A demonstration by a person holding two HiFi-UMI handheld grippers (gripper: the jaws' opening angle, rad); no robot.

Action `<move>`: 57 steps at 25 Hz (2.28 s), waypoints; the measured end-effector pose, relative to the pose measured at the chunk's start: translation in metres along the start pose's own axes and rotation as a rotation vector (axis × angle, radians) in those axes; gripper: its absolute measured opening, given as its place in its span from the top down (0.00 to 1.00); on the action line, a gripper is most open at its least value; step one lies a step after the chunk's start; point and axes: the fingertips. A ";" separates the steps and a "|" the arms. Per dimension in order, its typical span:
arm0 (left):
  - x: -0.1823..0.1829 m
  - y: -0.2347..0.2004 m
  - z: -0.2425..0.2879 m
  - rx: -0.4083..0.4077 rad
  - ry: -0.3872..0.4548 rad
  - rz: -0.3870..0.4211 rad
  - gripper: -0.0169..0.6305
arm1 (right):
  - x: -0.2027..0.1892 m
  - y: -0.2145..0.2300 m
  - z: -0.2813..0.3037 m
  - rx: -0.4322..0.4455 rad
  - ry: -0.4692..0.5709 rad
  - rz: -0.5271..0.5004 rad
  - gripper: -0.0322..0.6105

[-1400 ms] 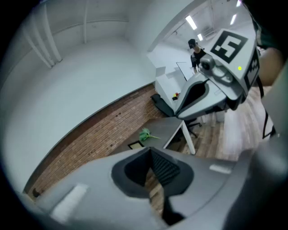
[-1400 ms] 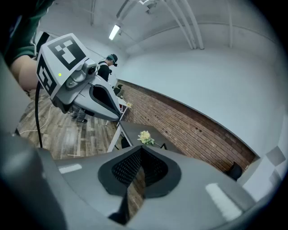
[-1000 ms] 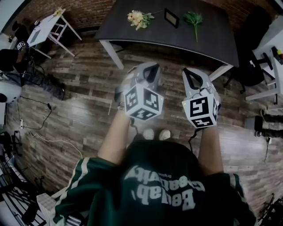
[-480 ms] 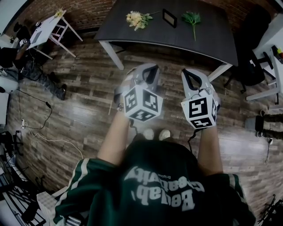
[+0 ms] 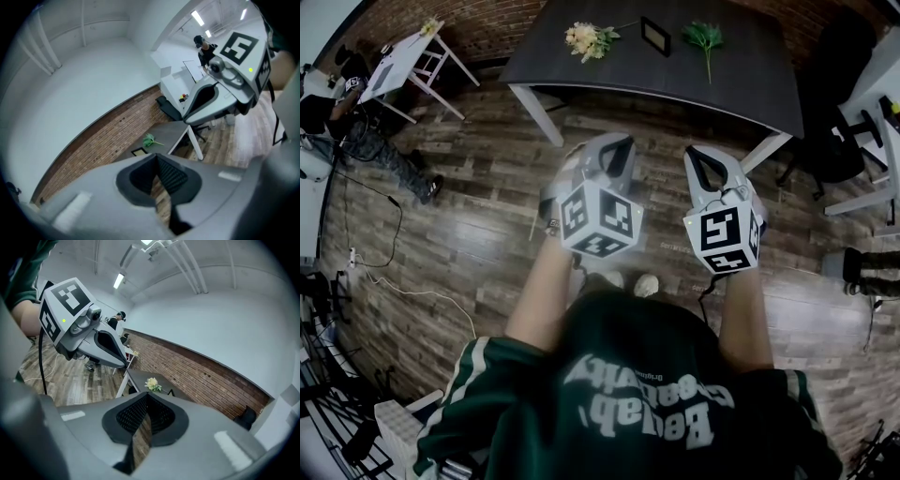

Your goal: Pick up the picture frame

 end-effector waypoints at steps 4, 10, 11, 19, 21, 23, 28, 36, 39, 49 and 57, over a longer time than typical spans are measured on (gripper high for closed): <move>0.004 0.010 0.004 0.011 -0.005 0.004 0.97 | -0.011 0.003 -0.007 0.001 0.008 0.001 0.94; 0.012 0.017 0.010 0.021 -0.003 0.019 0.97 | -0.021 0.009 -0.010 0.001 0.027 -0.005 0.94; 0.014 0.018 0.011 0.024 -0.003 0.021 0.97 | -0.022 0.010 -0.010 0.003 0.031 -0.008 0.94; 0.020 -0.001 0.035 0.043 0.000 0.024 0.97 | -0.022 0.026 0.016 0.016 0.061 -0.013 0.94; 0.018 -0.007 0.044 0.045 -0.001 0.021 0.97 | -0.023 0.030 0.026 0.018 0.066 -0.015 0.94; 0.015 -0.016 0.054 0.047 0.001 0.019 0.97 | -0.023 0.034 0.039 0.017 0.067 -0.016 0.94; 0.009 -0.043 0.081 0.037 0.011 0.012 0.97 | -0.019 0.043 0.073 0.021 0.072 -0.027 0.94; 0.008 -0.091 0.135 -0.002 0.035 0.007 0.97 | -0.016 0.072 0.131 -0.014 0.054 -0.023 0.94; 0.014 -0.109 0.151 -0.013 0.050 0.000 0.97 | -0.015 0.082 0.151 -0.008 0.040 -0.012 0.94; 0.016 -0.153 0.211 -0.048 0.047 -0.003 0.97 | -0.015 0.113 0.215 0.007 0.021 0.003 0.94; 0.027 -0.183 0.248 -0.077 0.048 0.011 0.97 | -0.015 0.141 0.256 0.006 0.001 0.026 0.94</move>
Point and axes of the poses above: the fingertips, and each gripper's own axes: z forward along the fingers, y to its right, x out of its top, and after that the axes turned 13 degrees about -z, right-handed
